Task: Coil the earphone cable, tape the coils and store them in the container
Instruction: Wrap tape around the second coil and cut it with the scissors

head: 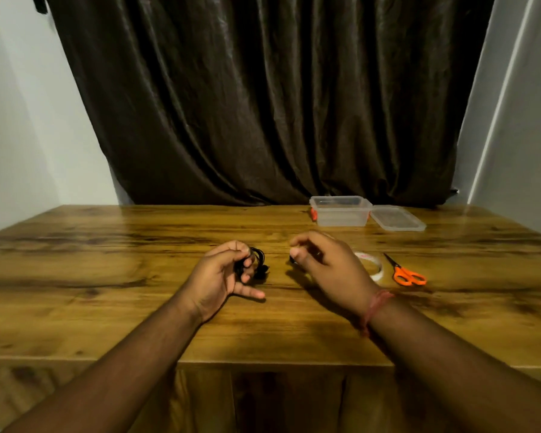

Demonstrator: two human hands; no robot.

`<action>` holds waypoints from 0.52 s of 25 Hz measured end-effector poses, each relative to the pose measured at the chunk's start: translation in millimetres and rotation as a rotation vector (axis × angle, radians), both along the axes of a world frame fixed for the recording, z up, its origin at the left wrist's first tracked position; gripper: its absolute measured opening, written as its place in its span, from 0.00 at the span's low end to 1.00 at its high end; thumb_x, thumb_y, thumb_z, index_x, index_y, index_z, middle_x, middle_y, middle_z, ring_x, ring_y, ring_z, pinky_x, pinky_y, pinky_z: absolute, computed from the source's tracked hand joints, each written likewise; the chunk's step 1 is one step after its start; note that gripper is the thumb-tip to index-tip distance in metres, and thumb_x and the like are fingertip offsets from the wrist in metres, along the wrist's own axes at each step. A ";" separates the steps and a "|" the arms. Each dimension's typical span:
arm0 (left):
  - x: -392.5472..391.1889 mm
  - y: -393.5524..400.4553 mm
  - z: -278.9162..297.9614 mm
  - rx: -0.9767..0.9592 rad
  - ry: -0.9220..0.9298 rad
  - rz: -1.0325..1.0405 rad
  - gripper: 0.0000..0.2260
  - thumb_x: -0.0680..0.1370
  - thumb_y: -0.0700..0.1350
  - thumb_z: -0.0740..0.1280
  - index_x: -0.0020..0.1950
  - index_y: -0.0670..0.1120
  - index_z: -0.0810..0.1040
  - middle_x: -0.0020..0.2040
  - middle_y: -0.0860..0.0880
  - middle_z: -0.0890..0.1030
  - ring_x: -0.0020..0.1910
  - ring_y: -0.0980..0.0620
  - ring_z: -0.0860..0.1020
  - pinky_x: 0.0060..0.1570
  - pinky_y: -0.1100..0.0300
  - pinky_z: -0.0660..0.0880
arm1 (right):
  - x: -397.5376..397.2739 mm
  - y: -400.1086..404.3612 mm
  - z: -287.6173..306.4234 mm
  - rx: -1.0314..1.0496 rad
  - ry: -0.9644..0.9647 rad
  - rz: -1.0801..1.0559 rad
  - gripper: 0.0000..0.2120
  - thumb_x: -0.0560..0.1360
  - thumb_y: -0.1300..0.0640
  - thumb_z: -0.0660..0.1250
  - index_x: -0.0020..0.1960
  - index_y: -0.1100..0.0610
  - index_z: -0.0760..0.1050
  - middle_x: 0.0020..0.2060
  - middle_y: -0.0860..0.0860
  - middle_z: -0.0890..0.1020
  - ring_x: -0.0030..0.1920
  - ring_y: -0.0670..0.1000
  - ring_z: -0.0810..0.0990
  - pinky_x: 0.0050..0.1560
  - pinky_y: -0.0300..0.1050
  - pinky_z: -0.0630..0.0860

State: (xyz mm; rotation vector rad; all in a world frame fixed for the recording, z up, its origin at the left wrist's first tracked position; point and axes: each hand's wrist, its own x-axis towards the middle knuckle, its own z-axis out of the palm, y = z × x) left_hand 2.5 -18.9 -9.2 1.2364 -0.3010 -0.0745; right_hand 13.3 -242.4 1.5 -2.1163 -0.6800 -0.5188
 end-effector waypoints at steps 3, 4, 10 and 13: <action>-0.1 -3.7 -3.7 0.067 -0.031 0.096 0.05 0.79 0.39 0.62 0.43 0.44 0.74 0.34 0.44 0.71 0.28 0.53 0.70 0.28 0.50 0.81 | 7.6 51.7 5.0 0.192 0.104 0.189 0.05 0.78 0.52 0.67 0.51 0.51 0.80 0.45 0.49 0.83 0.46 0.48 0.80 0.49 0.46 0.78; 1.2 -4.4 -5.1 0.094 -0.037 0.134 0.06 0.80 0.38 0.60 0.45 0.43 0.75 0.35 0.43 0.70 0.28 0.53 0.69 0.27 0.52 0.81 | 11.9 61.3 5.1 0.219 0.138 0.227 0.05 0.78 0.52 0.68 0.50 0.52 0.80 0.44 0.50 0.83 0.46 0.50 0.81 0.50 0.49 0.79; 9.1 -7.5 -9.7 0.145 -0.115 0.128 0.04 0.77 0.42 0.63 0.43 0.45 0.75 0.30 0.46 0.68 0.27 0.54 0.68 0.26 0.55 0.79 | 33.6 56.8 -6.5 0.479 0.432 0.537 0.08 0.73 0.58 0.72 0.49 0.62 0.78 0.41 0.60 0.80 0.42 0.58 0.78 0.48 0.62 0.77; 11.7 -8.4 -10.5 0.115 -0.116 0.106 0.03 0.74 0.43 0.64 0.41 0.46 0.76 0.28 0.49 0.69 0.26 0.53 0.68 0.27 0.55 0.79 | 37.0 46.0 -6.3 0.417 0.522 0.597 0.08 0.71 0.55 0.73 0.46 0.58 0.78 0.35 0.58 0.78 0.33 0.54 0.75 0.34 0.49 0.73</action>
